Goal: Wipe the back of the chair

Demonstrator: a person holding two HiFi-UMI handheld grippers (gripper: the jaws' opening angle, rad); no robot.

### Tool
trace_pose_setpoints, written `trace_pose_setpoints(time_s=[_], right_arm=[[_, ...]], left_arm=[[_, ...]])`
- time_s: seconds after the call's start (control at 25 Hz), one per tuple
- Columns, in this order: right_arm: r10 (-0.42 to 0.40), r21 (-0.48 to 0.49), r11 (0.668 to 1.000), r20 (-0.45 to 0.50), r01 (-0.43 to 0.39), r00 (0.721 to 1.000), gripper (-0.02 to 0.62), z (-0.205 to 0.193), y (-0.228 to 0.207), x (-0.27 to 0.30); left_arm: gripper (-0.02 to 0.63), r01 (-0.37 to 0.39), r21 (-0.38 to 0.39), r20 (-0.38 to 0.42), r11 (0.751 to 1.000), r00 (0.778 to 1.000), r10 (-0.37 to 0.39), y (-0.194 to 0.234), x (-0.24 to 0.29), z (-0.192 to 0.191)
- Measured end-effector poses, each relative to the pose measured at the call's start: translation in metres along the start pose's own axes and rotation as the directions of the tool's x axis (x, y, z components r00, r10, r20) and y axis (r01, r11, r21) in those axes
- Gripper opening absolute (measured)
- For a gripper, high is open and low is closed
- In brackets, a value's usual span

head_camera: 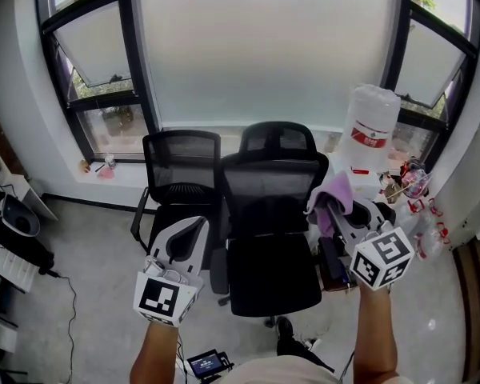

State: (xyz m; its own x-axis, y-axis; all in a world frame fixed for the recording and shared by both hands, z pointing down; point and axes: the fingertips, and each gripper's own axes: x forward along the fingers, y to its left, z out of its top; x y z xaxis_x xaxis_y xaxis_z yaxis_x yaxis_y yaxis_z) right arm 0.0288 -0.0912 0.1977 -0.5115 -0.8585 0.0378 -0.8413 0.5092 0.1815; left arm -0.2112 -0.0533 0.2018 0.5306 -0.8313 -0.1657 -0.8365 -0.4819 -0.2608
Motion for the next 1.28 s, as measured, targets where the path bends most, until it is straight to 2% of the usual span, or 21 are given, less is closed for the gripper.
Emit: trace_pose_setpoints(time_s=[0.4, 0.88, 1.08, 1.28], right_arm=[[0.072, 0.028, 0.997, -0.004, -0.072, 0.997, 0.055, -0.037, -0.075, 0.074], [0.111, 0.034, 0.993, 0.038, -0.112, 0.993, 0.055, -0.043, -0.115, 0.152], [0.119, 0.02, 0.993, 0.052, -0.12, 0.992, 0.055, -0.052, -0.133, 0.203], [0.124, -0.014, 0.992, 0.052, -0.124, 0.991, 0.055, -0.073, -0.156, 0.271]], left_arm=[[0.006, -0.065, -0.006, -0.058, 0.998, 0.996, 0.065, 0.002, 0.088, -0.036], [0.006, -0.157, -0.006, -0.125, 0.988, 0.98, 0.155, 0.038, 0.133, -0.071], [0.006, -0.186, 0.022, -0.137, 0.982, 0.973, 0.187, 0.056, 0.162, -0.087], [0.006, -0.216, 0.048, -0.177, 0.975, 0.959, 0.221, 0.079, 0.206, -0.123]])
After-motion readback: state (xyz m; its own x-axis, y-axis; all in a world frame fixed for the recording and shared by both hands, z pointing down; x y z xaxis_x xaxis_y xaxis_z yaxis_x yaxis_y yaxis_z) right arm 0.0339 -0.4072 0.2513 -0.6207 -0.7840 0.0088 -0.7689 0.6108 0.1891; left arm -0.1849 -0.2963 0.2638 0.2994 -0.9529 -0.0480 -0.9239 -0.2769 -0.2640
